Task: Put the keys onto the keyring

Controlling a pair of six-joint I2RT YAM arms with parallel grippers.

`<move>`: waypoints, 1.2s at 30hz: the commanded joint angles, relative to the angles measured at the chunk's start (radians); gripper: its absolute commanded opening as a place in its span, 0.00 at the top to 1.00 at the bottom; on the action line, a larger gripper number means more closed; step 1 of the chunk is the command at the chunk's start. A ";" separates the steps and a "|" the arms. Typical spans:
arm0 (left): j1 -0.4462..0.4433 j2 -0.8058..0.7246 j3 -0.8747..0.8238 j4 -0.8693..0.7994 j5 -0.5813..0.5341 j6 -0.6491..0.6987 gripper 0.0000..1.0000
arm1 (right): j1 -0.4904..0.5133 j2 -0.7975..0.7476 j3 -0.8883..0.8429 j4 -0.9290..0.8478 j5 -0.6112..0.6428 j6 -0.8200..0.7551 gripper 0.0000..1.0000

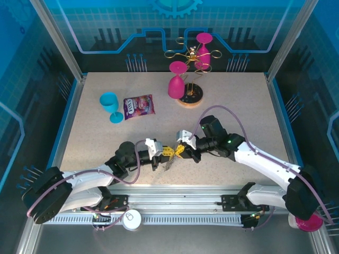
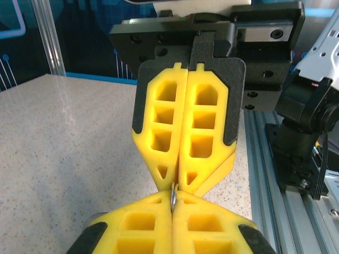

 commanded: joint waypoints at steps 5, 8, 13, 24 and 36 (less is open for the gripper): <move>-0.007 0.012 0.002 -0.059 -0.023 0.012 0.86 | 0.033 0.051 0.080 -0.113 0.010 -0.071 1.00; -0.007 -0.020 0.012 -0.141 -0.031 0.031 0.84 | 0.039 0.070 0.129 -0.174 0.022 -0.096 1.00; -0.009 -0.101 0.046 -0.333 -0.043 0.087 0.84 | 0.055 0.097 0.190 -0.274 0.049 -0.129 1.00; -0.012 -0.136 0.119 -0.502 -0.022 0.137 0.88 | 0.117 0.196 0.318 -0.422 0.114 -0.187 1.00; -0.012 -0.163 0.175 -0.568 0.012 0.141 0.92 | 0.138 0.244 0.365 -0.460 0.109 -0.195 1.00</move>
